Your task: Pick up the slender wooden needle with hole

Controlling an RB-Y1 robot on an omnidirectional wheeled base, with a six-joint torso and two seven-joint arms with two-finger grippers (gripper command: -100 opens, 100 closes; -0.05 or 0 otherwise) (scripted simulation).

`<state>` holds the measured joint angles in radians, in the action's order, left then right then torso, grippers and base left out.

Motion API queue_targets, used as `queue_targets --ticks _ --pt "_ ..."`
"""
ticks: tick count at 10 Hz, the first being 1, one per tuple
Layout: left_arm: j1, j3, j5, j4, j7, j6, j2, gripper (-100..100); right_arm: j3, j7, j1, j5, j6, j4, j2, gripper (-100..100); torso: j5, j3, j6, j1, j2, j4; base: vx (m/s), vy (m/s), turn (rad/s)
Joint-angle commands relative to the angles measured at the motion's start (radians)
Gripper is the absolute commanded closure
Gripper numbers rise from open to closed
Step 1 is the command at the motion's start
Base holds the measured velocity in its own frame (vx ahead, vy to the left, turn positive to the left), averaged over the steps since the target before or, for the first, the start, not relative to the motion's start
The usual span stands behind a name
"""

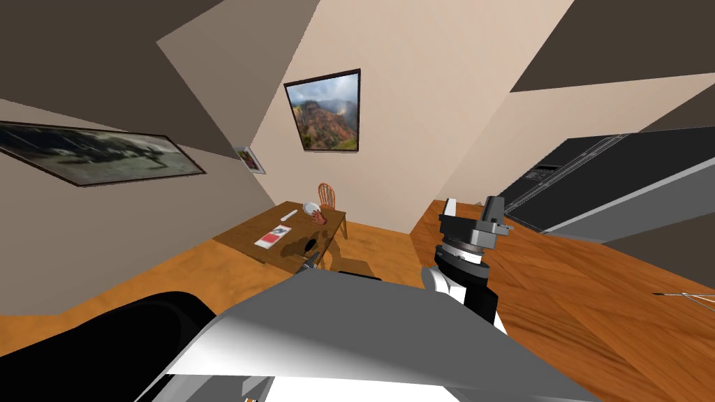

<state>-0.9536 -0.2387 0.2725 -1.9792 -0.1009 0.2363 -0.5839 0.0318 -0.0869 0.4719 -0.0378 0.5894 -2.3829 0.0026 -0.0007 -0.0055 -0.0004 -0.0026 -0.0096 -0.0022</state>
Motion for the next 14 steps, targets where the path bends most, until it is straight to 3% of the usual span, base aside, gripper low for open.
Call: queue_targets --ticks 1,6,7,10,14 --pt "0.019 -0.004 0.024 0.033 0.008 -0.022 -0.022 -100 0.0 0.0 0.0 0.0 0.0 0.0 0.0 0 0.0 0.0 0.0 0.0 0.0 0.0 0.116 0.0 -0.009" --pt "-0.04 -0.046 0.165 0.162 0.013 -0.161 -0.139 -100 0.0 0.0 0.0 0.0 0.0 0.0 0.0 0 0.001 -0.002 0.0 0.003 -0.003 -0.001 0.161 0.011 -0.09" --pt "-0.04 -0.046 0.165 0.162 0.013 -0.161 -0.139 -100 0.0 0.0 0.0 0.0 0.0 0.0 0.0 0 0.001 -0.002 0.0 0.003 -0.003 -0.001 0.126 0.011 -0.018" --pt "-0.057 -0.064 0.244 0.239 0.014 -0.247 -0.197 -100 0.0 0.0 0.0 0.0 0.0 0.0 0.0 0 0.001 0.001 0.0 0.003 0.001 0.0 0.147 0.024 -0.061" --pt "-0.061 -0.074 0.292 0.287 0.013 -0.302 -0.227 -100 0.0 0.0 0.0 0.0 0.0 0.0 0.0 0 0.001 0.001 0.0 0.003 0.002 0.001 0.116 0.024 -0.029"
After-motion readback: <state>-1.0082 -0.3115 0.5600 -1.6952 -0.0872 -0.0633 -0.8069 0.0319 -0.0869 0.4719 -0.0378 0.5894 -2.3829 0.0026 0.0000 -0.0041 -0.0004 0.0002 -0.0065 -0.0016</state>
